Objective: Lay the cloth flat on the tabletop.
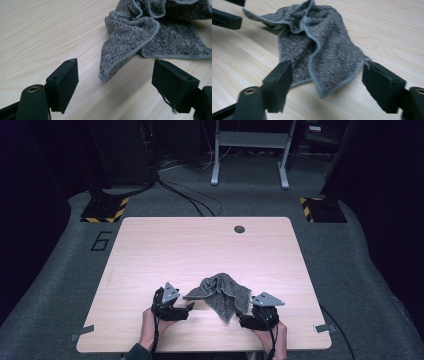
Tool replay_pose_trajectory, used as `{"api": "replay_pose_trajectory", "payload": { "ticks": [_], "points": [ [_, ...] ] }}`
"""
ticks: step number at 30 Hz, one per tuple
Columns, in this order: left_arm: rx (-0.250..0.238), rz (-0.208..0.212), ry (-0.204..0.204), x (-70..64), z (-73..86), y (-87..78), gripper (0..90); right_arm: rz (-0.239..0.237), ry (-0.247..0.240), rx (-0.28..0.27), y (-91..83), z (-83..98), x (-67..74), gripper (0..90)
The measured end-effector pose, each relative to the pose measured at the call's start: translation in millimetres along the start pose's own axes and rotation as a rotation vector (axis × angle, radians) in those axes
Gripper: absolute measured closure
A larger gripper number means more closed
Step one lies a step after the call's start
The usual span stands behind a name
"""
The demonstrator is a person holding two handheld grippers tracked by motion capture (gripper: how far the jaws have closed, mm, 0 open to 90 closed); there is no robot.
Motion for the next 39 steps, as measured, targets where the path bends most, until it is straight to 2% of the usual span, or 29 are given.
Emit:
{"api": "replay_pose_trajectory", "payload": {
  "ticks": [1, 2, 3, 4, 7, 8, 10, 13, 14, 15, 16, 17, 18, 19, 20, 21, 25, 29, 33, 39],
  "points": [
    [0.009, -0.002, 0.007, 0.8, -0.8, 2.0, 21.9, 0.000, 0.000, 0.000, 0.0, 0.0, 0.0, 22.4],
    [0.021, 0.005, -0.001, 1.9, -2.1, 7.0, 22.0, -0.004, -0.014, 0.023, 6.6, 0.3, 2.4, 22.3],
    [0.021, 0.005, -0.001, 1.9, -2.1, 7.0, 22.0, -0.004, -0.014, 0.023, 6.6, 0.3, 2.4, 22.3],
    [0.016, -0.001, -0.003, 2.7, -2.8, 10.1, 22.0, -0.008, -0.016, 0.040, 14.1, 1.4, 2.6, 22.6],
    [0.040, 0.015, -0.012, 2.9, -3.5, 17.4, 21.9, 0.000, -0.009, 0.052, 20.1, 2.6, 1.0, 23.2],
    [0.051, 0.017, -0.006, 3.1, -3.3, 20.0, 21.9, -0.002, -0.006, 0.062, 24.5, 3.7, -0.6, 23.4],
    [0.056, 0.021, -0.003, 2.5, -3.0, 24.4, 22.2, -0.010, 0.033, 0.090, 33.2, 8.0, -3.5, 26.6],
    [0.068, 0.019, 0.002, 1.1, -2.4, 28.5, 25.4, -0.009, 0.044, 0.107, 36.7, 10.7, -4.6, 31.7],
    [0.076, 0.010, 0.010, 1.4, -1.9, 29.3, 30.5, -0.005, 0.030, 0.112, 37.9, 11.8, -6.3, 38.1],
    [0.088, 0.011, 0.018, 1.5, -1.2, 29.9, 39.4, 0.004, 0.028, 0.113, 38.9, 12.7, -7.7, 42.5],
    [0.090, 0.019, 0.015, 0.7, -0.7, 30.5, 43.8, 0.011, 0.030, 0.124, 39.1, 14.1, -8.6, 46.8],
    [0.088, 0.022, 0.018, 0.6, -0.5, 31.0, 53.4, 0.009, 0.026, 0.118, 39.8, 14.4, -9.6, 53.9],
    [0.093, 0.023, 0.021, 0.3, -0.4, 30.5, 67.6, -0.008, 0.028, 0.119, 38.9, 16.0, -11.2, 67.1],
    [0.093, 0.023, 0.021, 0.3, -0.4, 30.5, 71.1, -0.008, 0.028, 0.119, 38.9, 16.0, -11.2, 67.1],
    [0.080, 0.012, 0.017, 1.1, -1.0, 29.7, 75.8, -0.001, 0.041, 0.113, 38.4, 16.5, -13.4, 75.4],
    [0.080, 0.012, 0.017, 1.1, -1.0, 29.7, 78.9, -0.001, 0.041, 0.113, 38.4, 16.5, -13.4, 75.4],
    [0.060, -0.002, 0.006, 5.2, -3.2, 25.2, 82.8, 0.001, 0.050, 0.104, 34.7, 15.6, -16.9, 82.1],
    [0.038, -0.022, -0.015, 11.8, -5.0, 15.5, 83.5, 0.019, 0.038, 0.076, 24.7, 10.2, -21.7, 82.9],
    [0.023, -0.034, -0.013, 14.8, -6.6, 8.2, 83.7, 0.008, 0.040, 0.067, 17.1, 7.9, -22.9, 83.0],
    [0.017, -0.029, -0.031, 15.8, -5.8, -4.7, 83.8, 0.028, 0.031, 0.055, 4.6, 7.8, -23.1, 83.3]
  ]
}}
Point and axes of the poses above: each handheld gripper's, and its own axes: y roughly forward along the jaws, z roughly out of its underside, x roughly to its left, the point moved 7 cm from there along y, roughly forward along the jaws, and after that the axes turned 7 degrees about -x, right-handed, at the moved point
